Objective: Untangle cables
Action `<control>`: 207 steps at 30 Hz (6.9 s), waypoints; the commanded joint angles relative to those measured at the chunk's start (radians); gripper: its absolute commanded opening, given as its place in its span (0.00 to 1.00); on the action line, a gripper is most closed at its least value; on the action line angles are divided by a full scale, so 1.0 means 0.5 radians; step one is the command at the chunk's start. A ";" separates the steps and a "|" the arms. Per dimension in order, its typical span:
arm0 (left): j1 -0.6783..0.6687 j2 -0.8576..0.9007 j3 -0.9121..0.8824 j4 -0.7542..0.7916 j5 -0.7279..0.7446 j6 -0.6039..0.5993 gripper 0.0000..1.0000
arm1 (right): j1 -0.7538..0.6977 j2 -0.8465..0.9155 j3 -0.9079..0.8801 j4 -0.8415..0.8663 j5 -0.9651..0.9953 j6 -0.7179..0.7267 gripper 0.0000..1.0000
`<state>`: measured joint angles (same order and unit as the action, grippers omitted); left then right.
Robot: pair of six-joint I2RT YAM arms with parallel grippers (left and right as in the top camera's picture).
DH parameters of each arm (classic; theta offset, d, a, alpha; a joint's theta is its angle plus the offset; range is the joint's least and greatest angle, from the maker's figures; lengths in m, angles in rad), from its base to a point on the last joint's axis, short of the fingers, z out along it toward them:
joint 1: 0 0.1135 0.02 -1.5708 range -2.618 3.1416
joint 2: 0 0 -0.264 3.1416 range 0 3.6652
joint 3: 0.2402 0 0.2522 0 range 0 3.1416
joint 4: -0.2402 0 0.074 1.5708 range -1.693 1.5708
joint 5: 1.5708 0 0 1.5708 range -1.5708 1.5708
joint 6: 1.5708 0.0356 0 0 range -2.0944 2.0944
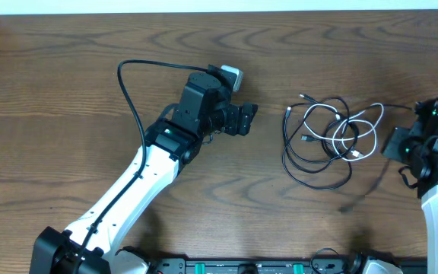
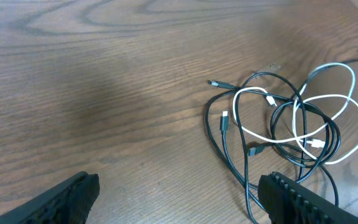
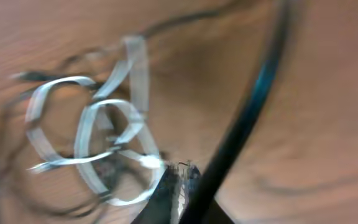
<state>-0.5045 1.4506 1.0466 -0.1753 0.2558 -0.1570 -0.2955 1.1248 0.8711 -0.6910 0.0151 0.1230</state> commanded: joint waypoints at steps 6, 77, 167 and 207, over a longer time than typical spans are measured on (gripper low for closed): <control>0.010 -0.031 0.009 0.000 -0.013 0.012 0.86 | -0.008 0.034 0.011 0.034 0.504 0.111 0.99; 0.042 -0.394 0.009 0.310 0.729 0.013 0.19 | 0.855 0.118 -0.007 1.792 -2.479 -0.074 0.01; 0.535 -0.393 0.009 0.336 1.217 0.939 0.17 | 0.268 0.316 -0.007 0.331 -1.688 -0.476 0.90; 0.058 0.587 0.009 -0.149 -0.090 1.052 0.50 | 0.647 0.317 -0.007 0.703 -1.762 -0.253 0.96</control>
<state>-0.4549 1.7023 1.0367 -0.2443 0.3244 0.3538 0.0219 1.2812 0.8696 -0.3389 -0.8738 -0.0105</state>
